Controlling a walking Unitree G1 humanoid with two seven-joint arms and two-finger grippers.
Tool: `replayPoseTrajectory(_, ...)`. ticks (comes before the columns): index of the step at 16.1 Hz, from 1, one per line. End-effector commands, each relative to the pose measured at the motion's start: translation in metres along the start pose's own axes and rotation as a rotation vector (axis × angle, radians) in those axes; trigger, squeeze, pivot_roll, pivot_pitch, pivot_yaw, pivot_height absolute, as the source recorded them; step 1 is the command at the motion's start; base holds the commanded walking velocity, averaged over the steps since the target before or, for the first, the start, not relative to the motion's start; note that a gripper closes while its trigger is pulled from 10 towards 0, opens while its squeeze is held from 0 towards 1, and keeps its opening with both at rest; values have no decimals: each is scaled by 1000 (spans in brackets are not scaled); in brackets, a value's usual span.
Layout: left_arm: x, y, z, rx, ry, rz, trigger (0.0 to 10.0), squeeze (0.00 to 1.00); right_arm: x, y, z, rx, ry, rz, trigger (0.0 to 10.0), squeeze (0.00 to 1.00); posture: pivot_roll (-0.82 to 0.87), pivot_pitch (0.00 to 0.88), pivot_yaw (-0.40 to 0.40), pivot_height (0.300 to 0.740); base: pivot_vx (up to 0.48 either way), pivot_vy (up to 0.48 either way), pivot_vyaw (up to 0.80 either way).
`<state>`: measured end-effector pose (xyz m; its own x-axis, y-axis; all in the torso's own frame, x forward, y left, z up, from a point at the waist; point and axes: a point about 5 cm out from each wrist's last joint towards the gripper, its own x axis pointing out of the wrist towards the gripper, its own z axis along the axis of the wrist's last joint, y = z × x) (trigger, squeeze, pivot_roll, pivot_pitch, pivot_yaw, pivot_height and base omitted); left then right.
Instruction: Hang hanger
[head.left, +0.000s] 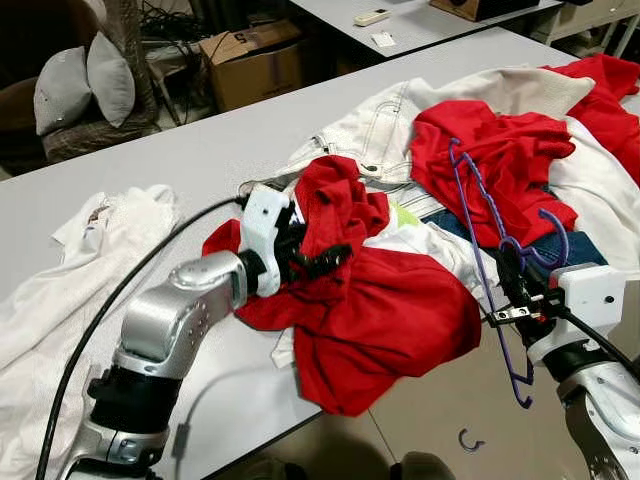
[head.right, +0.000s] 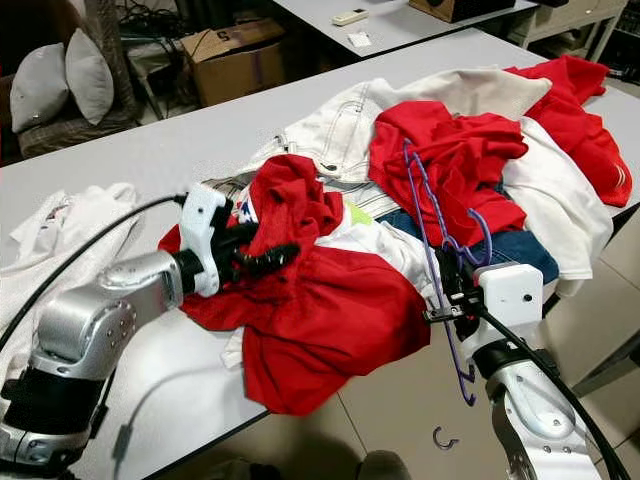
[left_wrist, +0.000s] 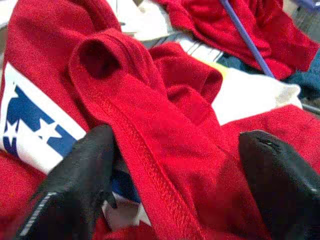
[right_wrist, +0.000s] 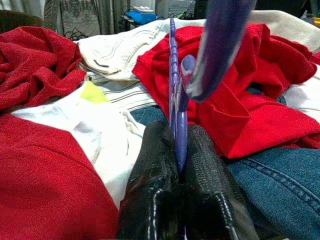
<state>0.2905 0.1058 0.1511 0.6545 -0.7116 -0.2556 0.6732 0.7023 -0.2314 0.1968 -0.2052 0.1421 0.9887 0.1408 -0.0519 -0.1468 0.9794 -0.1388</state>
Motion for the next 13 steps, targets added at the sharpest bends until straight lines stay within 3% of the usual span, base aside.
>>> replayPoseTrajectory(1, -2, 3, 3, -5, -21, 17, 0, 0, 0, 0, 2, -9, -16, -7, 10000, 0, -241, 0, 127, 740, 0, 0, 0)
replayPoseTrajectory(9, -10, 19, -2, 64, 49, 98, 0, 0, -1, -2, 3, -16, -11, -5, 10000, 0, -238, 0, 120, 740, 0, 0, 0)
replayPoseTrajectory(13, -12, 24, -4, 173, 111, 120, 0, 0, -1, -3, 3, -19, -14, -4, 10000, 0, -237, 0, 119, 740, 0, 0, 0)
